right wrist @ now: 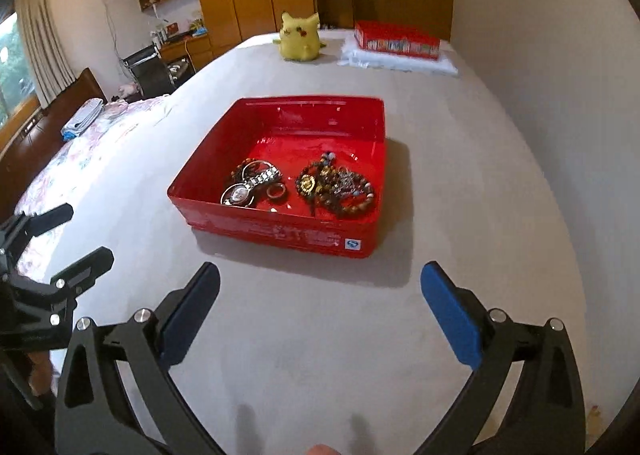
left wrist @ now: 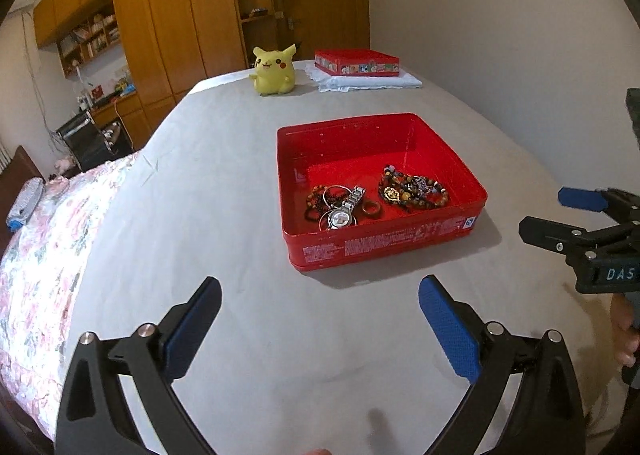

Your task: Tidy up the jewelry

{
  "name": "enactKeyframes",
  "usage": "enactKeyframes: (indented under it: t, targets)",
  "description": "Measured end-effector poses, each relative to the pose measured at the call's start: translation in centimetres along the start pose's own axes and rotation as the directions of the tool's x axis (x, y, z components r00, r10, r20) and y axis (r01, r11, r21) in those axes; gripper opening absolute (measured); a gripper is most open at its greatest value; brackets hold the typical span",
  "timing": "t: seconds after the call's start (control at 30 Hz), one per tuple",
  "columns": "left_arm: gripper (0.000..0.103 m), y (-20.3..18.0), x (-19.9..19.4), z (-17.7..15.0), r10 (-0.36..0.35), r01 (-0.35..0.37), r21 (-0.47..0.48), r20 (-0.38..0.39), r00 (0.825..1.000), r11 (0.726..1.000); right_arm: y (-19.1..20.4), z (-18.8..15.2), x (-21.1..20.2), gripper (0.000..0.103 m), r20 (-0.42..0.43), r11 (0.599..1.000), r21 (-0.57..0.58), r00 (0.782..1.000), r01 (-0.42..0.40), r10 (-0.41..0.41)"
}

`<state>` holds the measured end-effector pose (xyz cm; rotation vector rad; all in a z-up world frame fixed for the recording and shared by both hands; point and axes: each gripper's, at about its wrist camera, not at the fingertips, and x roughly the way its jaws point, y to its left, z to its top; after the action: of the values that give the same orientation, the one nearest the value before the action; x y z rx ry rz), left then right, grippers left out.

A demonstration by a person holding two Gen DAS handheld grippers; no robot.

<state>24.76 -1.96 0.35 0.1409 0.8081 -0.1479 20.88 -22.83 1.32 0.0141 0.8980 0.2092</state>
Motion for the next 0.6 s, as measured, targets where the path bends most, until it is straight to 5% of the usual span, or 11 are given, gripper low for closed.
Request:
enactKeyframes:
  t: [0.17, 0.6]
  targets:
    - [0.099, 0.9, 0.7, 1.3, -0.006, 0.006, -0.031, 0.000, 1.000, 1.000, 0.2, 1.5, 1.5, 0.100, -0.042, 0.999, -0.010, 0.998, -0.038, 0.037]
    - [0.099, 1.4, 3.5, 4.0, 0.006, -0.007, -0.022, -0.016, 1.000, 1.000, 1.1, 4.3, 4.2, 0.100, -0.056, 0.998, -0.062, 0.998, 0.014, -0.017]
